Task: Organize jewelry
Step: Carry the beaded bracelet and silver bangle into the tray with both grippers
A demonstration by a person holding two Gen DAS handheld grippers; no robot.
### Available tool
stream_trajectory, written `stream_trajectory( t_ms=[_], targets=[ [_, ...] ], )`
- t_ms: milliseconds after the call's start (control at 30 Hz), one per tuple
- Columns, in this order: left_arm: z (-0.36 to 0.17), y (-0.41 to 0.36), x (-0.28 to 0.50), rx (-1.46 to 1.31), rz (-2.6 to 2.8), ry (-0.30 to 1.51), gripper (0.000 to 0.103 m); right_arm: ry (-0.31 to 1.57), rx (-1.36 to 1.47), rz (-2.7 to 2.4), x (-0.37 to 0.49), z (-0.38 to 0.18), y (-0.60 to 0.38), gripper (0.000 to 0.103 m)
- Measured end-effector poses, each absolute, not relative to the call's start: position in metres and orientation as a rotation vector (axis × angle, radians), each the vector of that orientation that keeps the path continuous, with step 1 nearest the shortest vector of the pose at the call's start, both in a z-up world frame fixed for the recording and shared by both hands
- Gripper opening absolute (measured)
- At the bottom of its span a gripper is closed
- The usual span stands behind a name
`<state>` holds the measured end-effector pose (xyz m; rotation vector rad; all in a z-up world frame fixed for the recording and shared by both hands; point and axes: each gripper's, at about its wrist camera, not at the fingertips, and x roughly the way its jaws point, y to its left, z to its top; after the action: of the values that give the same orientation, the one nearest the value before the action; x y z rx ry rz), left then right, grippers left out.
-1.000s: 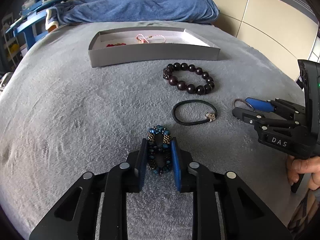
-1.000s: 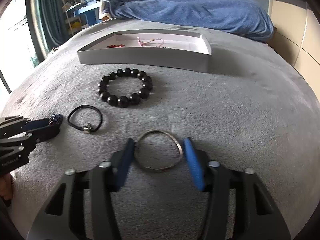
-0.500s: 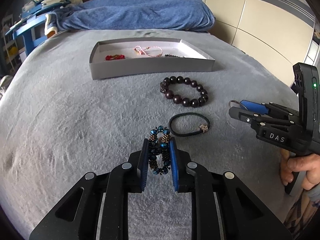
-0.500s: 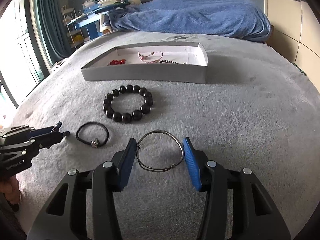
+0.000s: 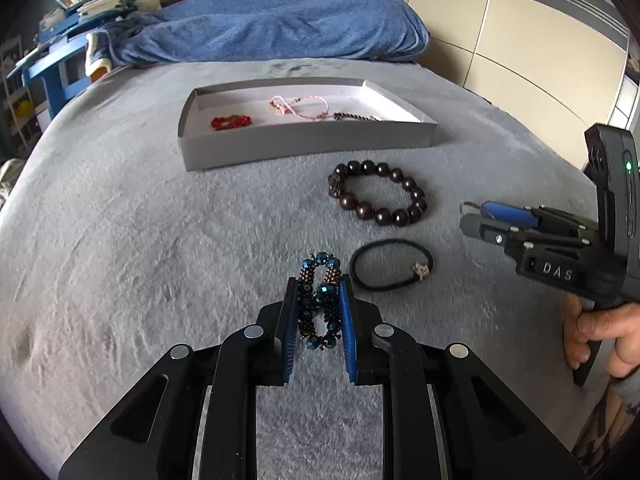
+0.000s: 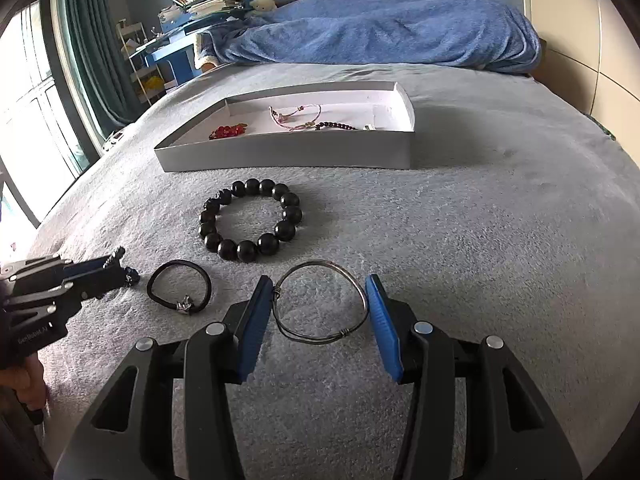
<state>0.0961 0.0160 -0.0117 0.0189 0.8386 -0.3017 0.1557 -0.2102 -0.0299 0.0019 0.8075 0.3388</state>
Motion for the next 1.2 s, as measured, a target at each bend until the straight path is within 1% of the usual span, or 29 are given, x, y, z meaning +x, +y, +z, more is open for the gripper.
stream_trajectory(
  t_ms=[300,600,1033,1200],
  targets=[
    [0.001,0.014,0.111,0.046,-0.299,0.82,0.02,0.815,0.001,0.343,0.16,-0.029,-0.21,0.048],
    [0.015,0.038,0.146,0.0,-0.302,0.815,0.02,0.792,0.001,0.347,0.18,-0.016,-0.209,0.048],
    [0.046,0.032,0.224,0.022,-0.311,0.745,0.02,0.688,-0.061,0.397,0.259,0.034,-0.192,0.048],
    [0.044,0.034,0.258,0.016,-0.292,0.737,0.02,0.699,-0.052,0.389,0.299,0.028,-0.187,0.048]
  ],
)
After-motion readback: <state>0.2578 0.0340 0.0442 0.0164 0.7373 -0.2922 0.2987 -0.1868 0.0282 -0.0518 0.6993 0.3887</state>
